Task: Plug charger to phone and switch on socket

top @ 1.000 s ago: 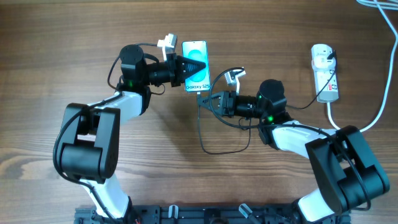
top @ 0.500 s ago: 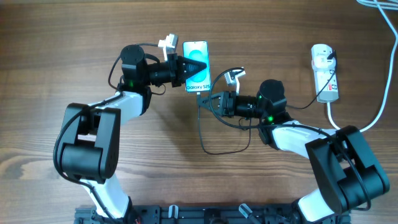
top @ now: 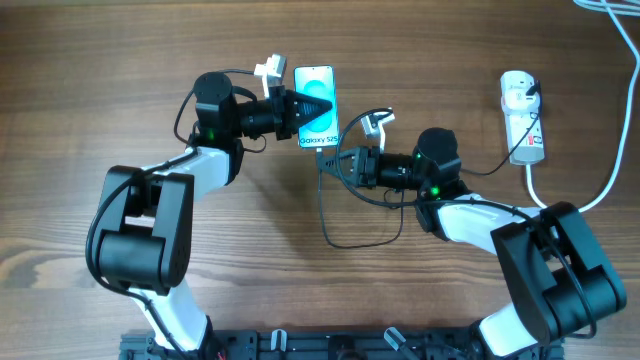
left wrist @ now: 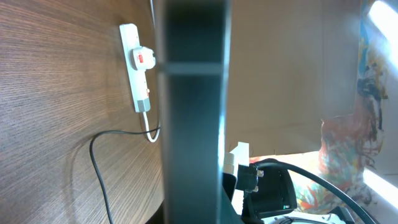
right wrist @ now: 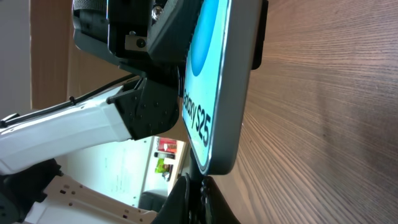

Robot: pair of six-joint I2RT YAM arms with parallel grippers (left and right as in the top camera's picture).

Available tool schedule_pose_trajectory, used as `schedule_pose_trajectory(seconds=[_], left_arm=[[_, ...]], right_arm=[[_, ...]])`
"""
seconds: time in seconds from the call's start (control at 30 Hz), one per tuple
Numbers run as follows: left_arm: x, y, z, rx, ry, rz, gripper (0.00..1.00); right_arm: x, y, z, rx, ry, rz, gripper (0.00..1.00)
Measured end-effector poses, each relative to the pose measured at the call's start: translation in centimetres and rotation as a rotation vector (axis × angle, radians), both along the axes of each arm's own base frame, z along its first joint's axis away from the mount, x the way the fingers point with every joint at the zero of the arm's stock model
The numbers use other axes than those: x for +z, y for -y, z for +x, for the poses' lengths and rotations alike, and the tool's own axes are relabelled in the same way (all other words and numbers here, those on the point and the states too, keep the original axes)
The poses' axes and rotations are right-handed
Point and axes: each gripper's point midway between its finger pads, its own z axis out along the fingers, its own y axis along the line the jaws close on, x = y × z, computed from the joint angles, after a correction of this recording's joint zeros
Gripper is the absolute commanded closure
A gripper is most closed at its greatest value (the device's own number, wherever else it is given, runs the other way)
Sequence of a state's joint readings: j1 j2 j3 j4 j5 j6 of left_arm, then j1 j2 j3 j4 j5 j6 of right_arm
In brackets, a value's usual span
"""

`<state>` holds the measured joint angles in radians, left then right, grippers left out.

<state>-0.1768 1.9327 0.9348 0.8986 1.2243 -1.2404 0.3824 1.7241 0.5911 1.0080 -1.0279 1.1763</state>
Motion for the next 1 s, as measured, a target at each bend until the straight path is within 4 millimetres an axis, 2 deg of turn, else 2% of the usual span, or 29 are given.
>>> schedule_pose_trajectory(seconds=[1.0], left_arm=[[0.03, -0.07, -0.02, -0.003, 0.001, -0.001, 0.96]], right_arm=[[0.23, 0.0, 0.11, -0.006, -0.002, 0.008, 0.96]])
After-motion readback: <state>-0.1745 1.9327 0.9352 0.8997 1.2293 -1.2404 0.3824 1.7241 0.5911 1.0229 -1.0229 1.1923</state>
